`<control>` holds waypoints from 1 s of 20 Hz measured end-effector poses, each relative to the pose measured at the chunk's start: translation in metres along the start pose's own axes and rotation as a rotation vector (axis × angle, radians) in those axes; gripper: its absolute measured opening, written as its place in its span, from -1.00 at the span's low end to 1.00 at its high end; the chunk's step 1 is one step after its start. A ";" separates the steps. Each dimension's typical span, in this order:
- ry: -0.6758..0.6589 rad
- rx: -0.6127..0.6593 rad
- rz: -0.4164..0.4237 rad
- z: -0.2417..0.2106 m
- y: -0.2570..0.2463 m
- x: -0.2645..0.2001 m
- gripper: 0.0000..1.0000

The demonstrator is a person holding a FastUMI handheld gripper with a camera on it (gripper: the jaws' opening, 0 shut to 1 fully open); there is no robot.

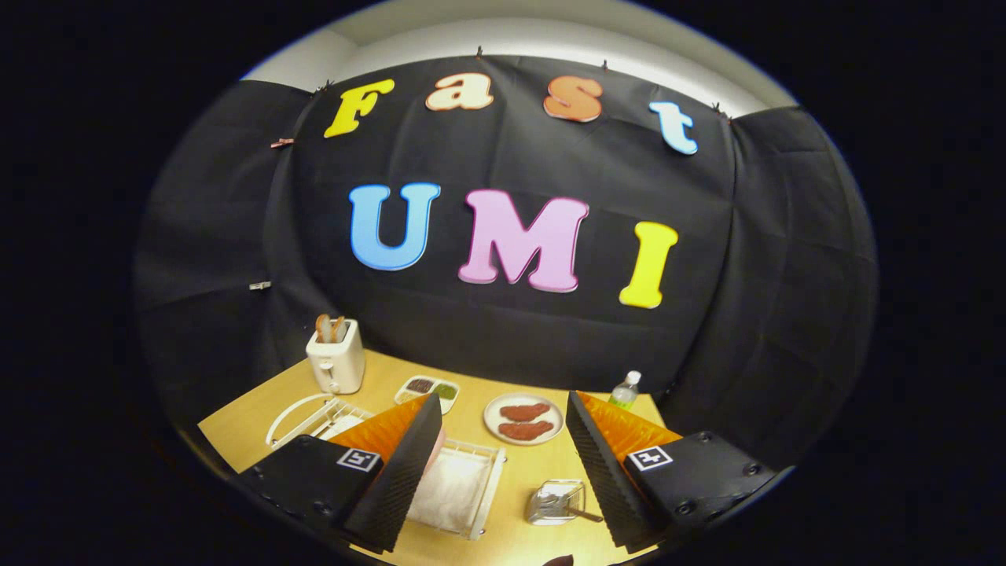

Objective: Take the plate from the dish rack, then take the spoon from the basket and place it into the plate.

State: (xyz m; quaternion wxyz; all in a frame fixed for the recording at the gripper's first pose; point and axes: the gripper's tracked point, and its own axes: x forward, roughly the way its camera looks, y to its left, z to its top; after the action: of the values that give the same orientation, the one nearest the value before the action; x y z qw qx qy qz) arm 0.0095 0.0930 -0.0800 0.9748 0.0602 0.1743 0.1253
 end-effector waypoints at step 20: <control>0.664 0.130 -0.216 -0.174 0.062 0.128 -0.26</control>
State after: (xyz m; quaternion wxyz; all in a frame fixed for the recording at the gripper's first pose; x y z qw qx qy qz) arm 0.0508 0.1991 -0.2735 0.8669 0.0593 0.4945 0.0229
